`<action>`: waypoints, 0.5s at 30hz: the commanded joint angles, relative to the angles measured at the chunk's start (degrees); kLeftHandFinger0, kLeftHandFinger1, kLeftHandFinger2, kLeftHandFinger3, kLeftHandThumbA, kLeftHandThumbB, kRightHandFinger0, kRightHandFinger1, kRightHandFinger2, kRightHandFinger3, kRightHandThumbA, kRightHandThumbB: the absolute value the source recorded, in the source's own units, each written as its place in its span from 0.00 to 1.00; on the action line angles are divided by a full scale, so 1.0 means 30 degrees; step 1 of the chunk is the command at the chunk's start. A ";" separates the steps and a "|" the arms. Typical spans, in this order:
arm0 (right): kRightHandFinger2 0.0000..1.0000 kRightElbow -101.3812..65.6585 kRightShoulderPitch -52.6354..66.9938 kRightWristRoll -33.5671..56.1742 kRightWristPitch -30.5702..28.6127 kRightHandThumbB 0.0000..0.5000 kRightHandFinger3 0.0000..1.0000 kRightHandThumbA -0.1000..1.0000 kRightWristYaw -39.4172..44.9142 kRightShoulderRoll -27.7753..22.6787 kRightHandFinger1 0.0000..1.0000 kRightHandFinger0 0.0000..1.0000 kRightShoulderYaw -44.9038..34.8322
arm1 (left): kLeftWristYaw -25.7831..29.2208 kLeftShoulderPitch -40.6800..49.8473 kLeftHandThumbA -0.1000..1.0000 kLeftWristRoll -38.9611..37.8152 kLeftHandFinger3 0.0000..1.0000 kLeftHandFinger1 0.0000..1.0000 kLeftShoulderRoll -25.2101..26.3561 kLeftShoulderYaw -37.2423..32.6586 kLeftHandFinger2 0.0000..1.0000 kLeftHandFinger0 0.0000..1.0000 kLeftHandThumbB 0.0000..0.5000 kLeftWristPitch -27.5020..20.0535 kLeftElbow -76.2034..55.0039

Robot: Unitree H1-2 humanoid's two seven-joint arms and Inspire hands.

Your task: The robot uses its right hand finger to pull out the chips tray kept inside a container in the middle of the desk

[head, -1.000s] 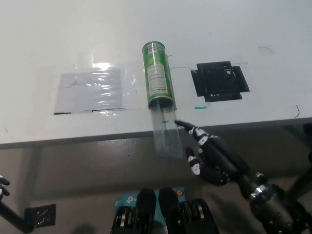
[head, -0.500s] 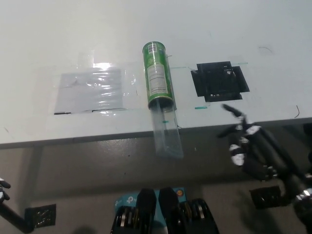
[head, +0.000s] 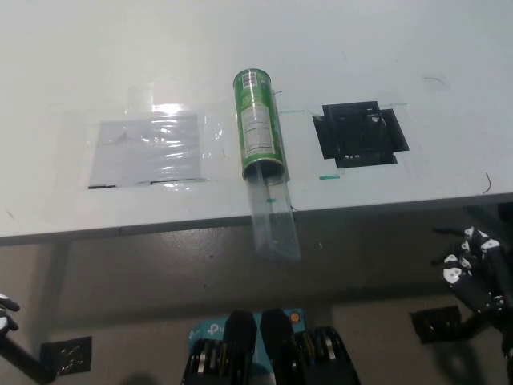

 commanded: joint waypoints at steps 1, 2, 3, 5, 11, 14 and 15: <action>0.32 0.0879 -0.0571 0.2855 0.1300 0.50 0.63 0.08 -0.0999 0.0838 0.00 0.00 -0.1333 | 0.0113 0.0128 0.00 0.0097 0.64 0.20 0.0167 0.0181 0.29 0.16 0.00 -0.0610 -0.0140; 0.32 0.1019 -0.0680 0.2877 0.1353 0.50 0.62 0.08 -0.1070 0.0897 0.00 0.00 -0.1434 | 0.0121 0.0128 0.00 0.0072 0.64 0.21 0.0102 0.0199 0.29 0.17 0.00 -0.0662 -0.0124; 0.30 0.1072 -0.0790 0.3001 0.1489 0.50 0.61 0.08 -0.1116 0.0974 0.00 0.00 -0.1569 | 0.0131 0.0130 0.00 0.0026 0.63 0.19 0.0033 0.0237 0.28 0.15 0.01 -0.0653 -0.0152; 0.30 0.1151 -0.1072 0.3327 0.2143 0.46 0.61 0.07 -0.1325 0.1245 0.00 0.00 -0.1913 | 0.0135 0.0172 0.00 0.0033 0.63 0.19 0.0009 0.0288 0.28 0.14 0.00 -0.0639 -0.0229; 0.30 0.1587 -0.1668 0.3418 0.3202 0.45 0.60 0.08 -0.1870 0.1226 0.00 0.00 -0.2243 | 0.0144 0.0218 0.00 -0.0007 0.64 0.20 -0.0042 0.0402 0.29 0.16 0.00 -0.0878 -0.0074; 0.37 0.1542 -0.1753 0.3243 0.3407 0.37 0.62 0.03 -0.1811 0.0961 0.00 0.00 -0.1950 | 0.0038 0.0116 0.00 -0.0071 0.64 0.21 -0.0004 0.0356 0.31 0.15 0.00 -0.1053 0.0053; 0.38 0.1484 -0.1816 0.3194 0.3523 0.36 0.62 0.02 -0.1850 0.0911 0.00 0.00 -0.1902 | 0.0051 0.0062 0.00 -0.0093 0.64 0.20 -0.0042 0.0352 0.30 0.15 0.00 -0.1088 0.0086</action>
